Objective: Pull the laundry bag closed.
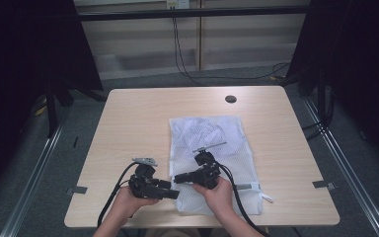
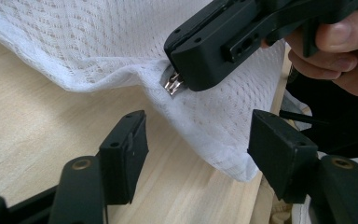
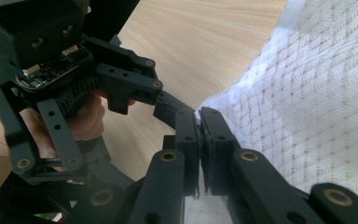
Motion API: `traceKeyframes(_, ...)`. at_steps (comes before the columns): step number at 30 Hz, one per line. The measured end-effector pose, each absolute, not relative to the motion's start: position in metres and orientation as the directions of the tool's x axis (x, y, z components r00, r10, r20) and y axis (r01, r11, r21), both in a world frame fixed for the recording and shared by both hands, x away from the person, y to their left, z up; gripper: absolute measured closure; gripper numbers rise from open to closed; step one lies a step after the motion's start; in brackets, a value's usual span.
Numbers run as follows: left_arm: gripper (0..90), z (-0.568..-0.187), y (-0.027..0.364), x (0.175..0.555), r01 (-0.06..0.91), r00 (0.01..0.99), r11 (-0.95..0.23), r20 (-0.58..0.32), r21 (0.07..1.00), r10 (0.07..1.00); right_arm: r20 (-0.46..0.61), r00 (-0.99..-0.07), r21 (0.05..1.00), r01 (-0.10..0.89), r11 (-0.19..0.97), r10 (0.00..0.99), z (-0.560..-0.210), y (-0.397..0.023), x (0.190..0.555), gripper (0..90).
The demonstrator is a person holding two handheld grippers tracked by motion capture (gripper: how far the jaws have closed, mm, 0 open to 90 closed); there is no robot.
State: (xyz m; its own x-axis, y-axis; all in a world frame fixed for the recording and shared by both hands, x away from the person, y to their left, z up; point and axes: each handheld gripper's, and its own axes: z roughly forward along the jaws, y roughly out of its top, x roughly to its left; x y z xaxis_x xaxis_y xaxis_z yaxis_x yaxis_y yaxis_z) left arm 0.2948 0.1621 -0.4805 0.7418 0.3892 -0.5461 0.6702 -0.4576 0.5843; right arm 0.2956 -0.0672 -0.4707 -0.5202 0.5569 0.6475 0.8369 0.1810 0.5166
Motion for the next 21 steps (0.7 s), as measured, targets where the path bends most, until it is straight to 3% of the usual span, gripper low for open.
traceKeyframes(12,55.5,-0.4839,0.155,0.2959,0.683,0.729,-0.444,-0.571,0.579,0.378,0.649,-0.519,0.516,0.838,0.18,0.556,-0.469,-0.0667,0.2956,86.1)
traceKeyframes(21,60.3,-0.4851,0.1553,0.2985,0.703,0.711,-0.423,-0.59,0.572,0.384,0.652,-0.523,0.522,0.835,0.175,0.549,-0.4682,-0.0676,0.2957,86.1)
